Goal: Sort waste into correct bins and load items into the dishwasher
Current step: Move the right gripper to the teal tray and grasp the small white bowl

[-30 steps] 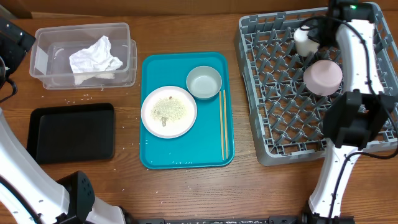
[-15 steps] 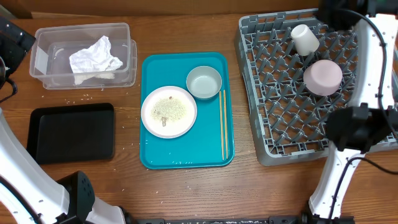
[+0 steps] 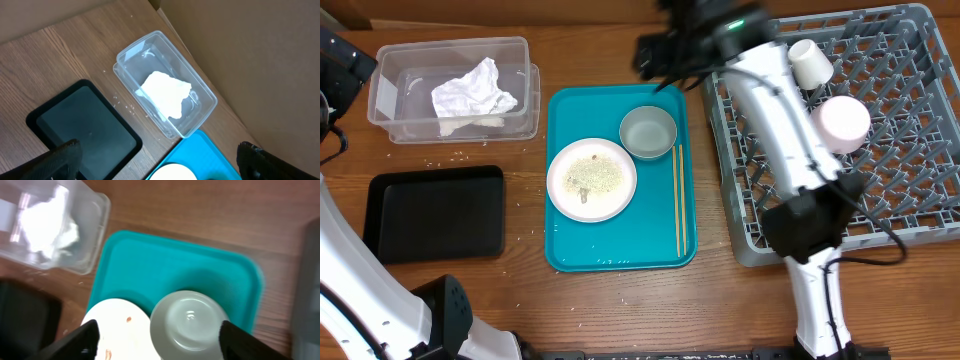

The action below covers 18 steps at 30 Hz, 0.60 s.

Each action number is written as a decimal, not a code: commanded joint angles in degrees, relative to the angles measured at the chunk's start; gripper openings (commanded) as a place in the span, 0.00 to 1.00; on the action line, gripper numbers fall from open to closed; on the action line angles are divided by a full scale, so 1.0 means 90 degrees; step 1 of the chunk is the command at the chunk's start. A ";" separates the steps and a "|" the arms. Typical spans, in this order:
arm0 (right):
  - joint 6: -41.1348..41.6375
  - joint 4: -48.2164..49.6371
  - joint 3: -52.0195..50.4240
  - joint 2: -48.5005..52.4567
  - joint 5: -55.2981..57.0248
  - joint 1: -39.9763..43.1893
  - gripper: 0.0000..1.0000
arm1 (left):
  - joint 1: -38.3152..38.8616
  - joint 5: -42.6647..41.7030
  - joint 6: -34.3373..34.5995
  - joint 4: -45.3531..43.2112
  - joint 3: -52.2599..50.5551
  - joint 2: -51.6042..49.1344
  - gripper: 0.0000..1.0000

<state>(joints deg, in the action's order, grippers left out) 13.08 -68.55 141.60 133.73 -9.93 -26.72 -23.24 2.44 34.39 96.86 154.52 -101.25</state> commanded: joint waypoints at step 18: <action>0.1795 0.1508 -0.2407 0.0359 0.1712 -0.1144 0.60 | 0.0044 0.0080 0.0036 -0.0007 0.0002 0.0131 1.00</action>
<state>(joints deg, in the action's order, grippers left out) 27.00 -55.46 120.38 137.34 3.68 -36.95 -23.24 2.44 34.39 96.88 154.52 -101.25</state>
